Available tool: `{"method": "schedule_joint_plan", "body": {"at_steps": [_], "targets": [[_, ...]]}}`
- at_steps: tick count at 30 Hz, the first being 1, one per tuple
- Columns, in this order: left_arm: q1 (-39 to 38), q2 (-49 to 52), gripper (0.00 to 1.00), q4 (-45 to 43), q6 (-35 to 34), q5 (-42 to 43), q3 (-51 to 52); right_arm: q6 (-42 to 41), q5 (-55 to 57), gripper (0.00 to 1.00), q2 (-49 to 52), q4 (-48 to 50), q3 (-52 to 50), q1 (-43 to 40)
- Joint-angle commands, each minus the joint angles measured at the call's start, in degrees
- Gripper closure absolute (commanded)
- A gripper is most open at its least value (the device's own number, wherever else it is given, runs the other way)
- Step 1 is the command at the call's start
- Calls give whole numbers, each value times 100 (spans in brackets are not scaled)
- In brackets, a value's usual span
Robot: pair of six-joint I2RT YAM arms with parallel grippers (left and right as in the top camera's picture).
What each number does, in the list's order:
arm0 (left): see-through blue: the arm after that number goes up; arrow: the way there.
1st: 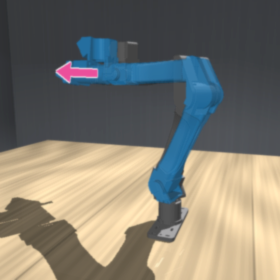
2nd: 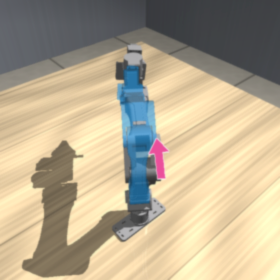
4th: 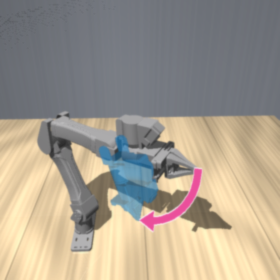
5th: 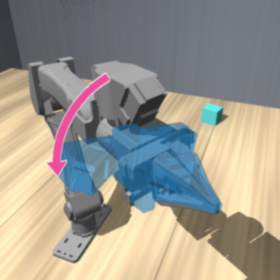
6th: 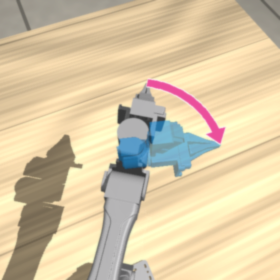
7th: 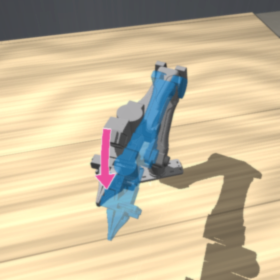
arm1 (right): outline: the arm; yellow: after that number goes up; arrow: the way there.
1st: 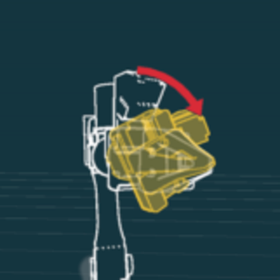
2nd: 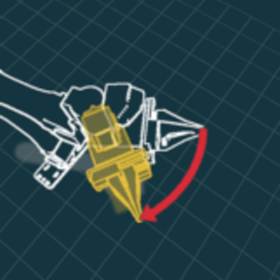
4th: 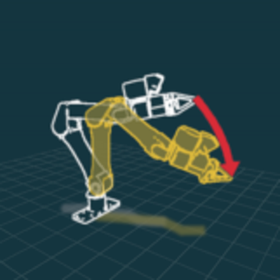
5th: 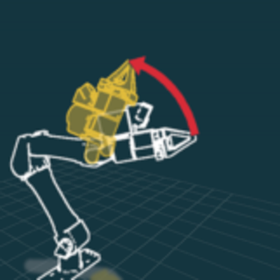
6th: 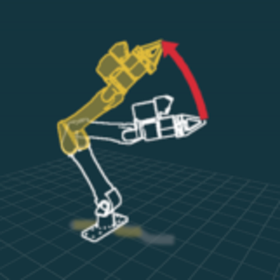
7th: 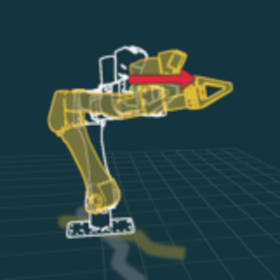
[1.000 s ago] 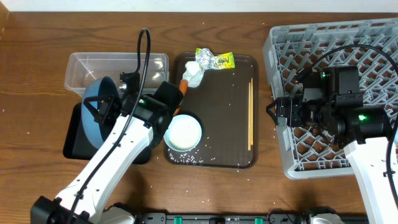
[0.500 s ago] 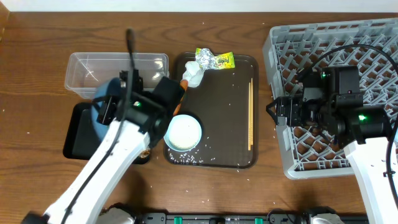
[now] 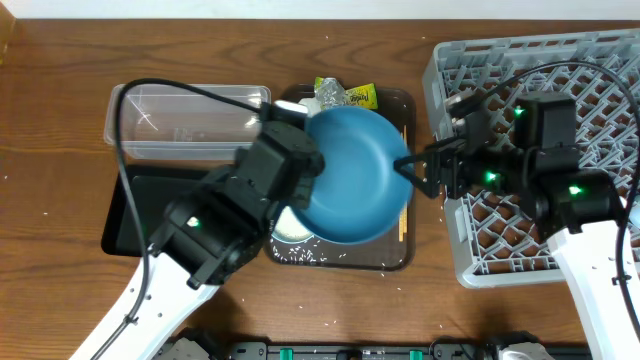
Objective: Sort waste into correct bins and load items into the dishwasher rack
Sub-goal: 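Bring the blue pan over the tray and hand it to the right gripper, then carry the blue pan with the right gripper to the dish rack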
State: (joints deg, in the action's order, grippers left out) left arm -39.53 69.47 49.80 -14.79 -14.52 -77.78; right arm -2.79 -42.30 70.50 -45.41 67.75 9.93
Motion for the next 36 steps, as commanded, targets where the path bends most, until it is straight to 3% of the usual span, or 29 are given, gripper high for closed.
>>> {"method": "schedule_joint_plan", "body": {"at_steps": [1,4,5,11,12,13,17,26,30,32,36], "targets": [[-190,-13,94,-201,-26,389,-79,177,74,29,-9,-70,4,247],[-365,-35,94,-382,-26,404,-81,177,1228,32,-9,-223,4,391],[-426,-44,94,-433,-26,407,-81,153,1775,49,-9,-284,4,428],[-610,-63,91,-612,-28,407,-81,116,1869,99,-13,-155,7,435],[-623,-63,83,-623,-28,407,-81,105,1956,99,-24,-142,7,422],[-621,-66,62,-621,-26,404,-81,-37,2199,99,-50,-120,9,385],[-621,-151,34,-573,-26,404,-81,-848,3884,99,-199,-61,9,96],[-621,-380,32,-575,-28,407,-81,-1233,6430,99,-289,581,7,-920],[-621,-380,31,-485,-28,413,-79,-1294,8113,99,-140,1615,7,-1303],[-621,-380,31,-472,-28,520,-79,-1043,8660,99,-26,2223,7,-1440],[-621,-378,31,-468,-28,557,-79,315,8920,99,374,3340,7,-1685]]}}
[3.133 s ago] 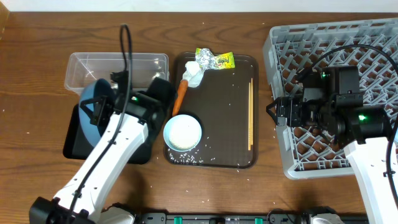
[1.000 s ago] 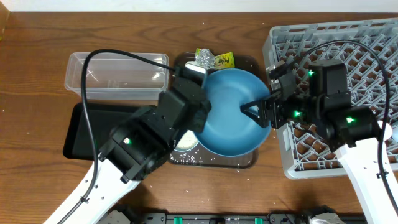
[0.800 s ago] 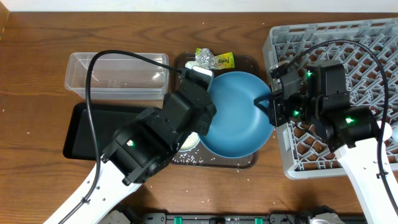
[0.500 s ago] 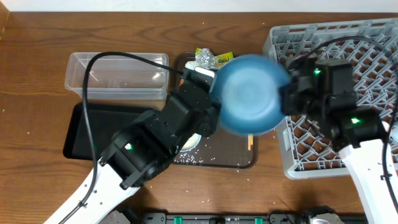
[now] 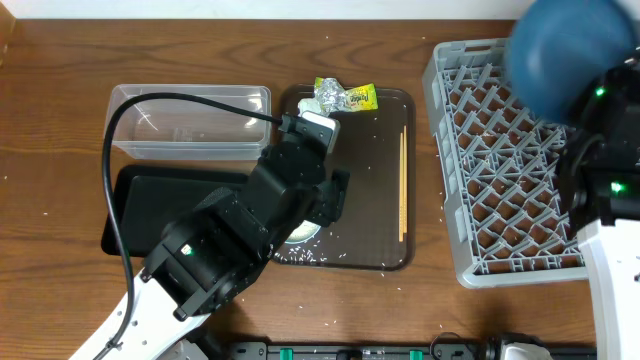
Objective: Sort waste into correct bins and load items into the dishwasher rack
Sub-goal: 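Carry the blue pan with the right gripper to the dish rack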
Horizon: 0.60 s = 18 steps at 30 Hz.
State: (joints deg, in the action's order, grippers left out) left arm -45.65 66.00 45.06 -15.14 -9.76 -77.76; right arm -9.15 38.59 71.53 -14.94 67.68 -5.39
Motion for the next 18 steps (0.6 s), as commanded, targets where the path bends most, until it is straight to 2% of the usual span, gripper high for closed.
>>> {"method": "schedule_joint_plan", "body": {"at_steps": [1,5,12,18], "targets": [[-9,-31,31,9,7,81,-81,1152,957,99,369,426,13,-201],[-9,-31,31,52,7,81,-81,1541,2011,99,1021,1115,13,-448],[-9,-26,31,120,7,81,-81,2994,2614,99,1902,2544,13,-706],[-9,-15,31,245,7,127,-81,3939,2253,99,2179,2955,13,-697]]}}
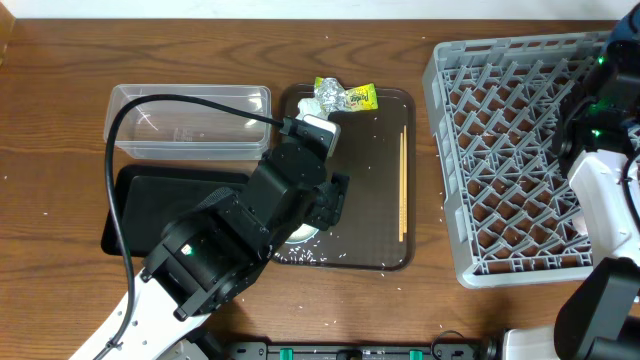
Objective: Sort waste into correct bins and load items into the dishwasher rack
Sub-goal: 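Carry the blue pan with the right gripper to the dish rack, then lower the blue pan into the rack with the right gripper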
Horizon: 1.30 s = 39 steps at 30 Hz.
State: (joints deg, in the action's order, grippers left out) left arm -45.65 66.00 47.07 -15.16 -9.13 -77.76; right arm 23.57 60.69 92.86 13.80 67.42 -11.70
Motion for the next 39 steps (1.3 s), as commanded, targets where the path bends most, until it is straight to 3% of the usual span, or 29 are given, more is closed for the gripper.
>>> {"method": "schedule_joint_plan", "body": {"at_steps": [1,11,21,23,25,26,28,32,38,39], "targets": [[-9,-13,31,61,9,114,-81,776,2,99,85,79,39,-68],[-9,-9,31,256,9,125,-79,2116,-120,99,848,763,39,-72],[-9,0,31,258,9,125,-81,2175,-597,98,992,621,39,177],[-9,22,31,262,9,125,-81,2170,-835,88,992,402,39,240],[-9,35,31,280,7,125,-81,1932,-1211,44,992,15,39,273],[-9,39,31,286,7,127,-79,1766,-1423,30,992,-186,39,273],[-9,57,30,319,9,125,-79,1460,-1659,15,992,-505,39,273],[-9,72,30,393,9,125,-79,1016,-1626,1,977,-546,39,273],[-9,90,29,452,9,125,-81,658,-1617,1,809,-678,39,376],[-9,98,26,452,9,125,-79,616,-1615,1,754,-684,39,415]]}}
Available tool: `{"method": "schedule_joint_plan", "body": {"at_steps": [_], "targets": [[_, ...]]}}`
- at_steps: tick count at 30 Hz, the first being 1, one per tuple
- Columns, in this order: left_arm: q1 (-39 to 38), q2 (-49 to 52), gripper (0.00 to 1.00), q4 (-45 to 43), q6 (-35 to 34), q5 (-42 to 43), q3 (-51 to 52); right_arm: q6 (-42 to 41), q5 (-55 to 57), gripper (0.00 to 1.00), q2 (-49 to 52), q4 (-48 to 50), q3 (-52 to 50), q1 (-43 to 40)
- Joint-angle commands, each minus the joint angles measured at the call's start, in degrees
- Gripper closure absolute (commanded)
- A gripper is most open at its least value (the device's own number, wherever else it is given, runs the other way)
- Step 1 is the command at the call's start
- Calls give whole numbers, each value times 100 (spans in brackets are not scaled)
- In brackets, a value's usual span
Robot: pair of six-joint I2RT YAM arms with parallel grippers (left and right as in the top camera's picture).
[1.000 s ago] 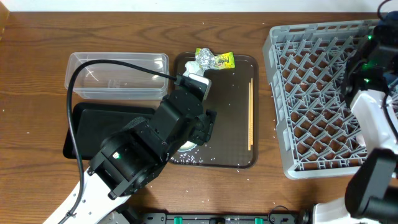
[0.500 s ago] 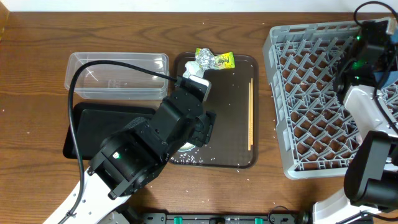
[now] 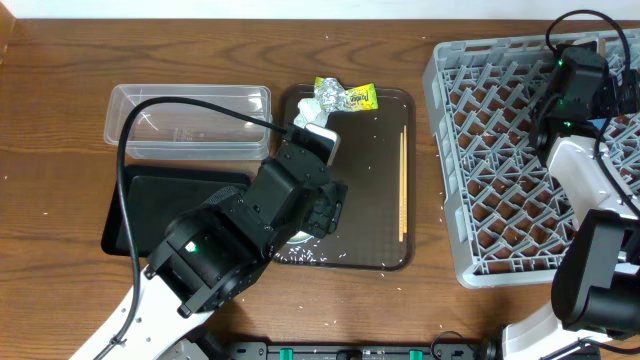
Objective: Sort waste into correct bins and load items into the dishwasher rack
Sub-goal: 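Lower the blue pan into the rack with the right gripper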
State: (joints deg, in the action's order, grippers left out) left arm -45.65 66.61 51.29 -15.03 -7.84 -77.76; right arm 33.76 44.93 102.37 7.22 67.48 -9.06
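Note:
In the overhead view my left arm lies over the brown tray; its gripper points down by a white plate that the arm mostly hides. A yellow wrapper with crumpled foil lies at the tray's far edge, and a pair of chopsticks along its right side. Rice grains are scattered over the tray. My right arm reaches over the far right of the grey dishwasher rack; its gripper is dark against the rack. No blue bowl shows.
A clear plastic container stands left of the tray, with a black bin in front of it, partly under my left arm. The rack fills the right side of the wooden table.
My right arm has moved a little left and lower over the rack's far right part; the sliver of blue at the top right corner is gone. The left arm has barely shifted.
First both grippers were at the blue bowl over the brown tray. Then the right arm had the bowl high over the rack's far right corner and the left arm stayed by the plate. After that only a blue sliver showed; now none does.

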Motion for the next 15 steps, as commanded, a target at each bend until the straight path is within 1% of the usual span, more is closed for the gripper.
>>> {"method": "schedule_joint_plan", "body": {"at_steps": [1,2,4,8,9,10,11,15], "targets": [[-9,37,23,31,-4,-7,-81,-470,-44,1,-269,-35,33,201],[-9,37,22,31,-4,-4,-79,-525,-66,1,-341,-44,33,243],[-9,35,14,35,-4,-4,-79,-597,-160,1,-522,-76,33,328],[-9,35,13,55,-4,-4,-81,-802,-562,1,-981,-293,33,533],[-9,35,8,55,-4,-7,-79,-898,-627,1,-1086,-328,33,577],[-9,35,0,52,-2,-7,-81,-1008,-684,1,-1187,-365,33,619],[-9,35,2,52,-2,-7,-81,-1139,-763,1,-1298,-411,33,664],[-9,33,2,55,-7,-4,-79,-1432,-1259,1,-1670,-691,33,837]]}}
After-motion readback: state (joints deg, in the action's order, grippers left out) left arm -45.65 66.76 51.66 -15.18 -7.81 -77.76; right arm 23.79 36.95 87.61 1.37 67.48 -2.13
